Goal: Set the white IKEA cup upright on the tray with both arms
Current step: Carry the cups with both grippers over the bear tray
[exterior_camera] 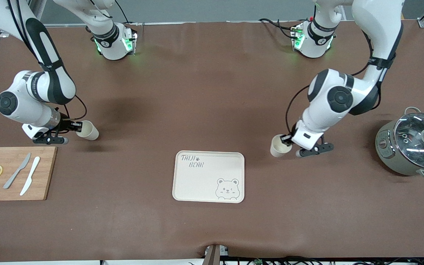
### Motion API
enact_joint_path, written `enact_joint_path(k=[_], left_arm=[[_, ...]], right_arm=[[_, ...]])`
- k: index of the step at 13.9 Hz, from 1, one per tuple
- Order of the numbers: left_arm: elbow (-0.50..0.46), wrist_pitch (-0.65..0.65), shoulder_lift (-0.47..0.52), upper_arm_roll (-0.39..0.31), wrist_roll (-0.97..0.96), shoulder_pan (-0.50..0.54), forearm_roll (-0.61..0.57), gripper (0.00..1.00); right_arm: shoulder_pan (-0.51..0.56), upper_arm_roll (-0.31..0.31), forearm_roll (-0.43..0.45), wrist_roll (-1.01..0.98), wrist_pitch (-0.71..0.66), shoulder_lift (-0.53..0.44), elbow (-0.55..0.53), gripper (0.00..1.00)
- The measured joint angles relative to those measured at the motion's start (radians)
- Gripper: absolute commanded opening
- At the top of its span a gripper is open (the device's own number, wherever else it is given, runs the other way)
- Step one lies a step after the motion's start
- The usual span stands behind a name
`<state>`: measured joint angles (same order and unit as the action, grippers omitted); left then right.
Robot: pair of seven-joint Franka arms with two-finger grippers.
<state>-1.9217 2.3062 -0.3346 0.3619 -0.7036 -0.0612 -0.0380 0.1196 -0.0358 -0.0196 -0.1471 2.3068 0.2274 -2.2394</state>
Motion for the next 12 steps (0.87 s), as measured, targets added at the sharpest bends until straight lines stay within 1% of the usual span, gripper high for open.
enact_joint_path(k=[2, 4, 6, 8, 10, 12], left_arm=[[0.093, -0.073, -0.029, 0.001, -0.128, -0.071, 0.000, 0.00], [0.179, -0.107, -0.076, 0.000, -0.240, -0.135, 0.000, 0.00], [0.241, -0.114, -0.122, -0.001, -0.321, -0.173, -0.001, 0.00], [0.280, -0.116, -0.168, -0.003, -0.370, -0.195, -0.001, 0.00], [0.351, -0.116, -0.232, -0.006, -0.412, -0.214, -0.001, 0.00], [0.427, -0.116, -0.299, -0.018, -0.440, -0.232, -0.001, 0.00]], right_arm=[[0.000, 0.002, -0.001, 0.000, -0.143, -0.010, 0.103, 0.00], [-0.003, 0.008, -0.025, 0.000, -0.250, -0.015, 0.213, 0.00], [-0.017, 0.015, -0.069, 0.005, -0.288, -0.014, 0.284, 0.00], [-0.052, 0.017, -0.103, 0.068, -0.304, 0.002, 0.335, 0.00], [-0.102, 0.019, -0.118, 0.177, -0.360, 0.045, 0.421, 0.00], [-0.153, 0.021, -0.148, 0.295, -0.425, 0.110, 0.543, 0.00]])
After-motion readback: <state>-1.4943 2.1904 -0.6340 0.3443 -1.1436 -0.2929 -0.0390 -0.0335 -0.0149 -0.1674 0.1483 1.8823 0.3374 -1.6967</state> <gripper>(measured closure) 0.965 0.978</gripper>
